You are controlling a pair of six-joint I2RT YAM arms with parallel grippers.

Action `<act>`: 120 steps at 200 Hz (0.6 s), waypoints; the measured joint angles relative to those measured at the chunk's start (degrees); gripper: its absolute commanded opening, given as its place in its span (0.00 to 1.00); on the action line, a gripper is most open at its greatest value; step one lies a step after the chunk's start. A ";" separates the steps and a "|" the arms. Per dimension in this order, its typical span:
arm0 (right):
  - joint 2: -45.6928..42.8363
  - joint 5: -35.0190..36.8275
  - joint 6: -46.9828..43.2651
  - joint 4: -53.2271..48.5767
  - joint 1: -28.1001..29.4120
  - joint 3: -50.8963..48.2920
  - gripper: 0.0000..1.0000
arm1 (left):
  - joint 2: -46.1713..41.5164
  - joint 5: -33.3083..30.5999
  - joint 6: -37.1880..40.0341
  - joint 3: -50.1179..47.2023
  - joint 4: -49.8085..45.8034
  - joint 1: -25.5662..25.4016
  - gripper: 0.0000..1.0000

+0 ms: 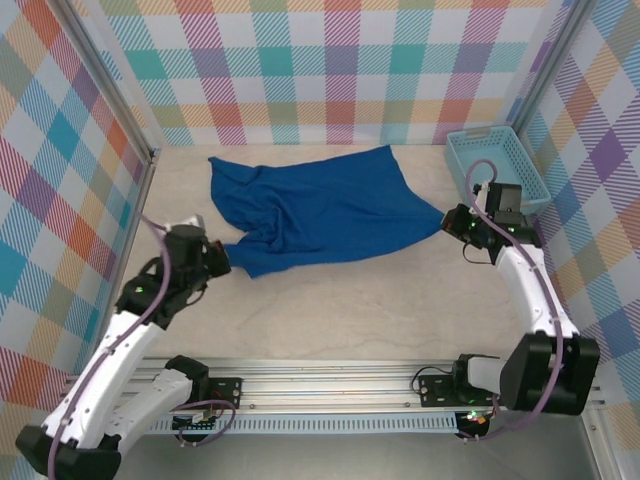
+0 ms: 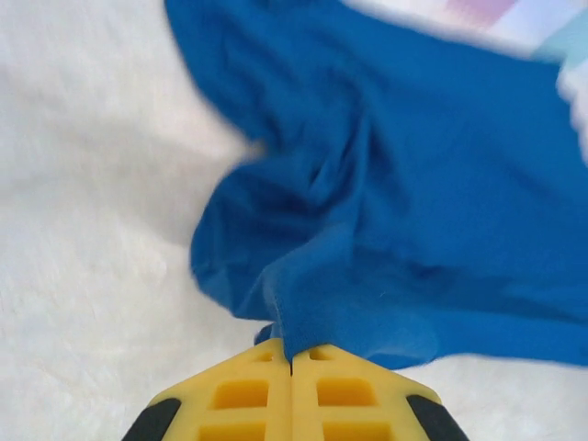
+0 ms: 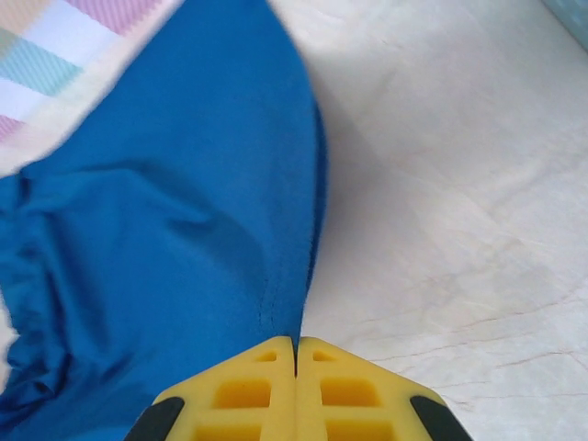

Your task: Fold the inside-out t-shirt

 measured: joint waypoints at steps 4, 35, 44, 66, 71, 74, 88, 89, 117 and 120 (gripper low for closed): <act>-0.96 -0.26 0.20 -0.46 0.00 0.44 0.00 | -0.11 0.22 0.61 1.90 -0.42 0.57 0.00; -7.82 0.02 1.27 -6.21 0.11 8.98 0.00 | 1.99 -0.31 5.25 18.95 -4.52 2.21 0.00; -9.66 0.44 1.46 -7.54 0.11 13.35 0.00 | 2.75 -0.79 6.32 24.41 -5.40 2.29 0.00; -14.40 1.33 1.46 -10.49 0.15 25.27 0.00 | 3.54 -3.21 8.98 37.07 -7.04 2.36 0.00; -15.39 1.44 1.42 -11.39 0.15 27.87 0.00 | 3.82 -4.04 9.60 39.95 -7.78 2.36 0.00; -15.80 1.55 1.40 -11.87 0.15 29.24 0.00 | 4.00 -4.52 10.05 41.97 -8.24 2.36 0.00; -17.51 2.16 0.85 -15.23 0.15 36.26 0.00 | 5.05 -6.88 11.98 50.14 -10.62 2.36 0.00; -17.59 2.19 0.79 -15.47 0.15 36.61 0.00 | 5.09 -7.02 12.07 50.56 -10.75 2.36 0.00; -18.53 3.76 -1.36 -21.75 0.15 47.45 0.00 | 7.87 -12.35 16.22 64.48 -13.60 2.36 0.00; -18.49 3.96 -1.53 -22.32 0.15 48.15 0.00 | 8.22 -12.79 16.52 65.44 -13.70 2.36 0.00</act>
